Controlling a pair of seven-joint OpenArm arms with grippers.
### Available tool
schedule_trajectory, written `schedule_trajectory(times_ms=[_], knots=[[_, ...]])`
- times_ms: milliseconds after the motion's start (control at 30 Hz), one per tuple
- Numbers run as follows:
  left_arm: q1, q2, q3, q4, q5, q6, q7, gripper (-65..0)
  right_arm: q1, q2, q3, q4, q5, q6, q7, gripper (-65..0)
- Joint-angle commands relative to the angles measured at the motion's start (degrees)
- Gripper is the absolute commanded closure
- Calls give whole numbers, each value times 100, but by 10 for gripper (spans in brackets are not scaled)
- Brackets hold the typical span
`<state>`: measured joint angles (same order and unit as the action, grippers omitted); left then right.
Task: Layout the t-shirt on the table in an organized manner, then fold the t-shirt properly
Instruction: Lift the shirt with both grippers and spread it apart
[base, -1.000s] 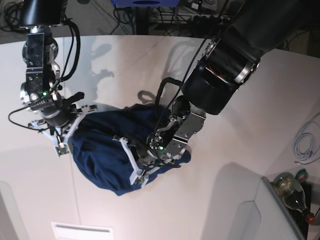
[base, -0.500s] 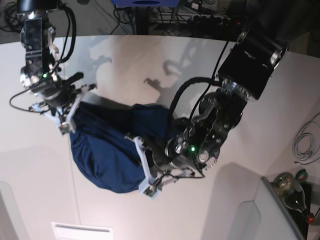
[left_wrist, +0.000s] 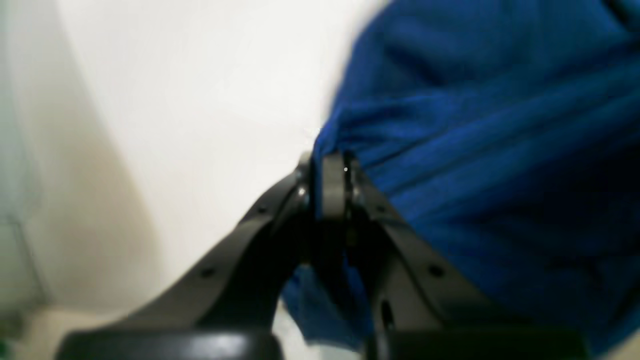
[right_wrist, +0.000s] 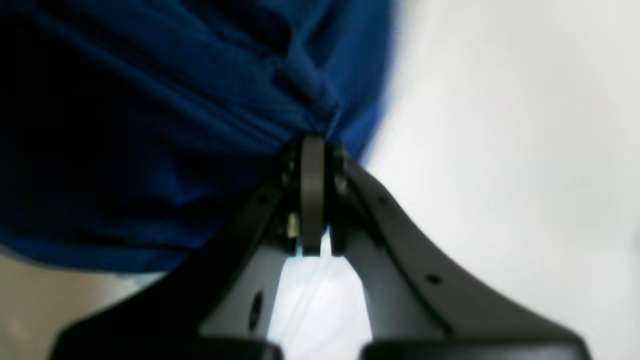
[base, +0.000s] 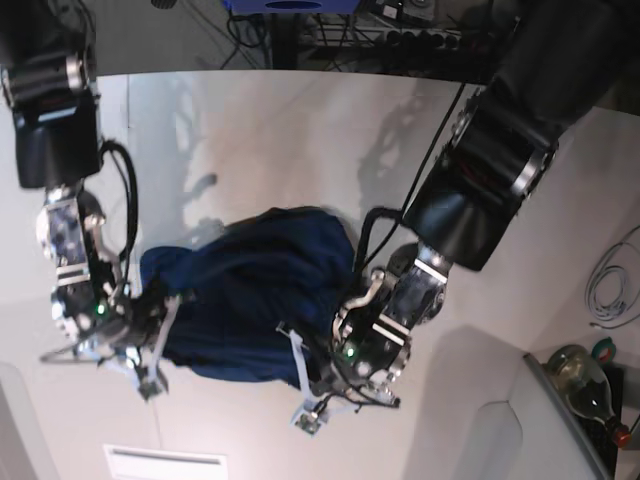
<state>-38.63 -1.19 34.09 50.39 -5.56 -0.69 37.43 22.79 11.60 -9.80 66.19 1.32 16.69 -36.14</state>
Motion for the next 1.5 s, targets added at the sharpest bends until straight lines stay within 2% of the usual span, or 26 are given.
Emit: schedule_trajectory(times_ms=[0, 100, 200, 267, 433, 533, 600, 667, 767, 867, 933, 1000, 1133, 1200, 1267, 1400, 1467], knots=[[-563, 27, -72, -156, 332, 188, -161, 0, 521, 181, -141, -22, -154, -117, 137, -5], [-1477, 220, -72, -859, 613, 188, -486, 0, 1409, 436, -712, -206, -154, -117, 366, -5], [-2225, 211, -99, -780, 605, 188, -433, 0, 2209, 612, -932, -153, -154, -117, 410, -5], [-2488, 185, -362, -314, 578, 188, -143, 0, 2631, 761, -932, 163, -154, -117, 410, -5], [-2620, 71, -1681, 1576, 860, 179, 701, 0, 3212, 1192, -958, 1640, -163, -117, 331, -5], [-2462, -87, -1848, 2684, 1097, 179, 1316, 0, 3124, 1342, -923, 2581, -163, -117, -30, -5], [-1943, -316, -1875, 3308, 1211, 170, 1519, 0, 2675, 1368, -914, 3240, -163, -117, -531, -5], [-1302, -589, -1831, 3880, 1290, 170, 1519, 0, 1998, 1368, -914, 3653, -189, -117, -760, -5], [-150, -1011, -1831, 4556, 1299, 170, 1510, 0, 741, 1315, -923, 3767, -778, -117, -742, -5], [1134, -1389, -1831, 4978, 1282, 170, 1510, 0, -437, 955, -914, 3653, -1288, -117, -637, -5], [2013, -1494, -1831, 5110, 1308, 170, 1510, 0, -1246, 753, -914, 3530, -1543, -126, -540, -5], [2769, -1564, -1848, 5128, 1308, 170, 1510, 0, -1896, 550, -905, 3381, -1587, -152, -513, -5], [4096, -1600, -1892, 5110, 1299, 170, 1492, 0, -2890, -127, -703, 2888, -1587, -161, -469, -5], [4501, -1591, -1883, 5102, 1299, 170, 1492, 0, -3109, -522, -378, 2616, -1587, -161, -144, -5], [4738, -1582, -1892, 5102, 1299, 170, 1492, 0, -3180, -786, -35, 2387, -1587, -161, 322, -6], [4870, -1591, -1901, 5102, 1299, 170, 1492, 0, -2960, -1138, 396, 1983, -1570, -135, 1078, -20], [4879, -1591, -1901, 5102, 1299, 170, 1492, 0, -2696, -1217, 404, 1798, -1561, -135, 1139, -69]])
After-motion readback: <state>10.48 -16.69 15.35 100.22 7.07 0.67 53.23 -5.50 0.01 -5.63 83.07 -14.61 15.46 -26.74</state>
